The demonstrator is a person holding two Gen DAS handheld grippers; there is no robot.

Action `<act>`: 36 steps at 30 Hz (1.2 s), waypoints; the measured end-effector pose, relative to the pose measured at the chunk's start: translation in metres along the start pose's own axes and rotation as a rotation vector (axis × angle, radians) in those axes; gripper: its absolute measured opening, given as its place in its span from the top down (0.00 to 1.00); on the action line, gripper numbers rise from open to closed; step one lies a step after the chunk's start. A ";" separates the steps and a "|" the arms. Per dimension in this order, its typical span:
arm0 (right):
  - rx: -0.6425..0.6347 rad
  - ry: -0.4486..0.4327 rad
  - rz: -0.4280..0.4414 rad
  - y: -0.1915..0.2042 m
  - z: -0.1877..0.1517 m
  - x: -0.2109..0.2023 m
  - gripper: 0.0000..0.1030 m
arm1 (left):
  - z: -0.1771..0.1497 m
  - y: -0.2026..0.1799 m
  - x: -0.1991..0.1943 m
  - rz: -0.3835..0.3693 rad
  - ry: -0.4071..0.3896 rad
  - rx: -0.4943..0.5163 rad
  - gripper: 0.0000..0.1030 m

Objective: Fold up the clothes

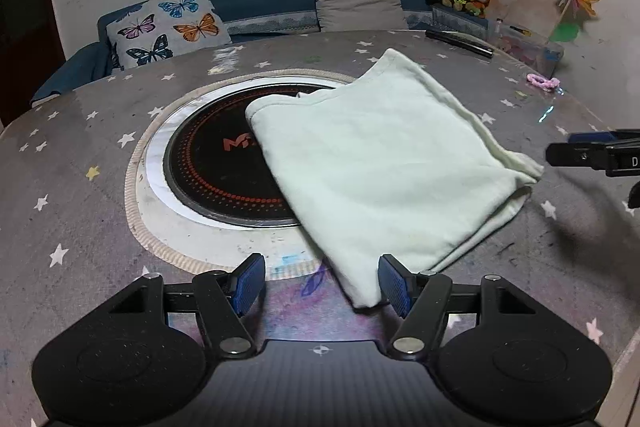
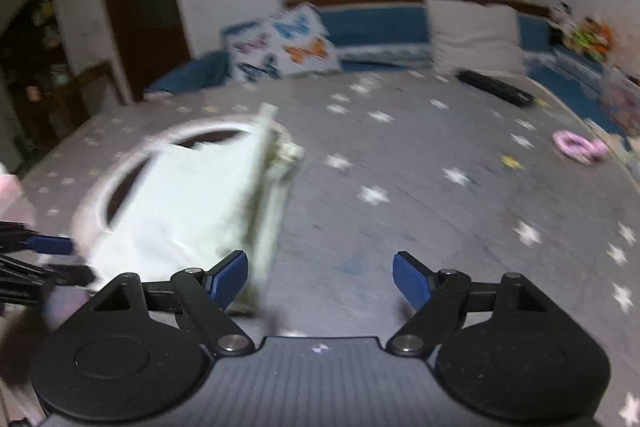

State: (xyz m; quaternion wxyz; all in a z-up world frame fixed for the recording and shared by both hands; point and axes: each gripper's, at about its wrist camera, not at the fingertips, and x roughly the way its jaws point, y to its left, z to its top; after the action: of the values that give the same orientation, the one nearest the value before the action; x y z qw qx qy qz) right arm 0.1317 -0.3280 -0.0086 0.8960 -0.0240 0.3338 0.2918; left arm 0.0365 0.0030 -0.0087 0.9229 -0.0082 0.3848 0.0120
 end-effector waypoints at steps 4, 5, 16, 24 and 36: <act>-0.038 -0.010 0.057 0.021 0.003 0.010 0.19 | 0.000 0.000 0.005 0.016 0.009 -0.007 0.42; -0.043 0.001 0.059 0.024 0.002 0.016 0.20 | -0.001 0.002 0.006 0.016 0.014 -0.012 0.44; 0.071 0.031 -0.115 -0.016 -0.011 0.008 0.24 | -0.002 0.010 0.004 0.013 0.012 -0.030 0.61; 0.075 0.038 0.159 0.012 -0.008 0.011 0.78 | -0.003 0.009 0.002 0.026 0.014 -0.017 0.60; 0.122 0.045 0.115 -0.004 -0.014 0.002 0.93 | -0.005 0.021 0.003 0.089 0.024 -0.014 0.61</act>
State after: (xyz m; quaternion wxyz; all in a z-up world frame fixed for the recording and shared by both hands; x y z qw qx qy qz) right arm 0.1270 -0.3340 -0.0215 0.8698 0.0431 0.3719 0.3213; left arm 0.0339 0.0242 -0.0143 0.9166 0.0023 0.3958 0.0554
